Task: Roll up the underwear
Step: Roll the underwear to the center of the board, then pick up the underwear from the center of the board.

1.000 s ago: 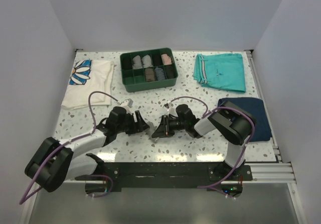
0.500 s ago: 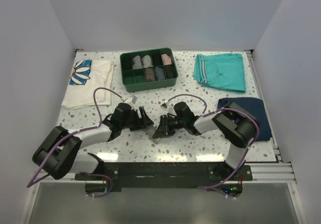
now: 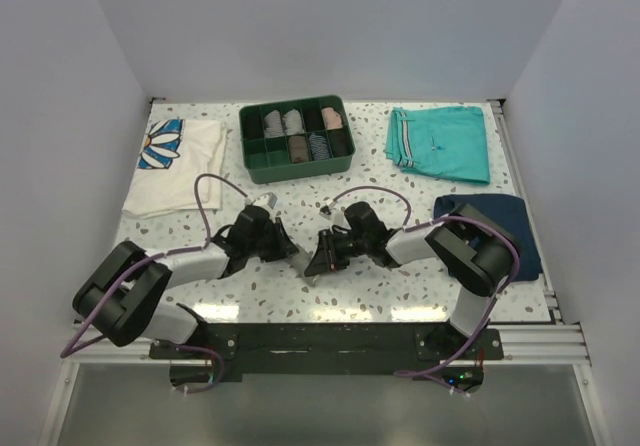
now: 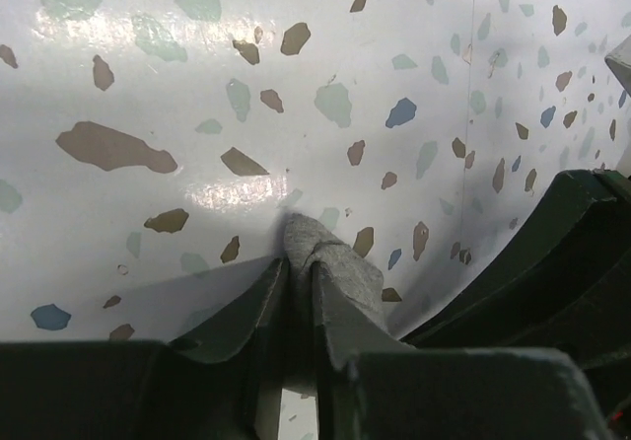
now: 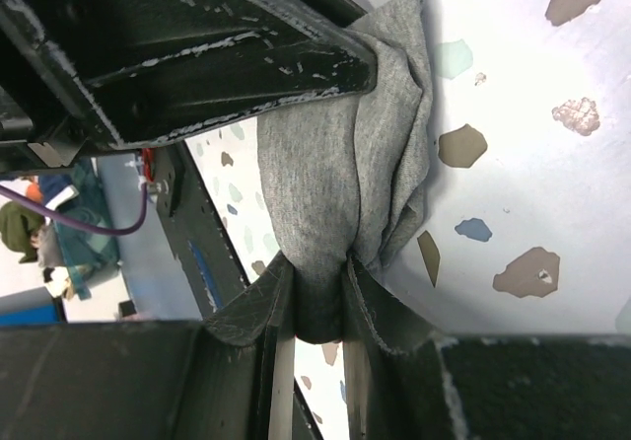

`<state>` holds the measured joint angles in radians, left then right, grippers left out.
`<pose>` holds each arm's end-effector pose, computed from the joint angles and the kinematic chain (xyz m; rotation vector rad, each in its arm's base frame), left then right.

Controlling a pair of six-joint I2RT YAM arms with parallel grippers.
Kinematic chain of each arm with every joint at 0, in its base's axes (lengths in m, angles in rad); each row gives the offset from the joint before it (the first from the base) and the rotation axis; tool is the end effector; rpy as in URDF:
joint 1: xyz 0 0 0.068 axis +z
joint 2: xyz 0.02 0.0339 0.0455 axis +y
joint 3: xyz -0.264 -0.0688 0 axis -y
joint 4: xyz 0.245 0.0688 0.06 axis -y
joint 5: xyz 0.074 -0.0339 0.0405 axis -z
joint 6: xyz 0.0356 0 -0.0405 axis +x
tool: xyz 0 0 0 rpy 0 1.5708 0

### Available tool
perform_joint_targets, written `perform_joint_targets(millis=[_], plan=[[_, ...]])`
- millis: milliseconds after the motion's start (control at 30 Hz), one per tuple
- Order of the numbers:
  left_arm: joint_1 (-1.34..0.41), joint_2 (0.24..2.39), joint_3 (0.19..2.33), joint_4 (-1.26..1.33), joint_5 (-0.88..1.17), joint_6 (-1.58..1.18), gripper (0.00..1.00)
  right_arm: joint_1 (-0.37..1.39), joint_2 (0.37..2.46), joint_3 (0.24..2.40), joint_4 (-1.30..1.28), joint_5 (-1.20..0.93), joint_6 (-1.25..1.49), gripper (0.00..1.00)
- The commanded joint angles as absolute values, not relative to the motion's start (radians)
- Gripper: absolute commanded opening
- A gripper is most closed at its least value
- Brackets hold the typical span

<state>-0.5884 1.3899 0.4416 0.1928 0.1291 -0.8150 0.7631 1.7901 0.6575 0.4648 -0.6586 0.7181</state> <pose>0.2001 -0.1391 0.1342 -0.2113 2.4685 -0.8126 0.2133 0.2341 0.1115 -0.4713 2.4947 1.4513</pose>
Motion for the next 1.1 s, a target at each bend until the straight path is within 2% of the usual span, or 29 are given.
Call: perform_joint_targets(millis=[0, 33, 100, 133, 233, 400, 600, 1067], plan=[[-0.612, 1.445, 0.482, 0.126, 0.123, -0.805, 0.1, 0.785, 1.764, 0.664, 0.25, -0.529, 0.624, 0.19], [-0.615, 1.453, 0.489, 0.118, 0.126, -0.802, 0.07, 0.801, 1.752, 0.681, 0.22, -0.481, 0.599, 0.27], [-0.617, 1.468, 0.509, 0.11, 0.129, -0.792, 0.02, 0.824, 1.698, 0.702, 0.119, -0.415, 0.56, 0.32], [-0.621, 1.476, 0.517, 0.101, 0.13, -0.785, 0.01, 0.854, 1.678, 0.739, 0.07, -0.373, 0.513, 0.41], [-0.623, 1.489, 0.546, 0.078, 0.129, -0.758, 0.0, 0.948, 1.615, 0.832, -0.139, -0.134, 0.415, 0.54], [-0.626, 1.494, 0.564, 0.061, 0.127, -0.733, 0.0, 1.051, 1.577, 0.929, -0.362, 0.197, 0.327, 0.57], [-0.626, 1.503, 0.574, 0.06, 0.141, -0.726, 0.0, 1.141, 1.563, 0.983, -0.437, 0.412, 0.239, 0.58], [-0.629, 1.531, 0.597, 0.046, 0.152, -0.719, 0.0, 1.226, 1.646, 1.074, -0.319, 0.353, 0.071, 0.6]])
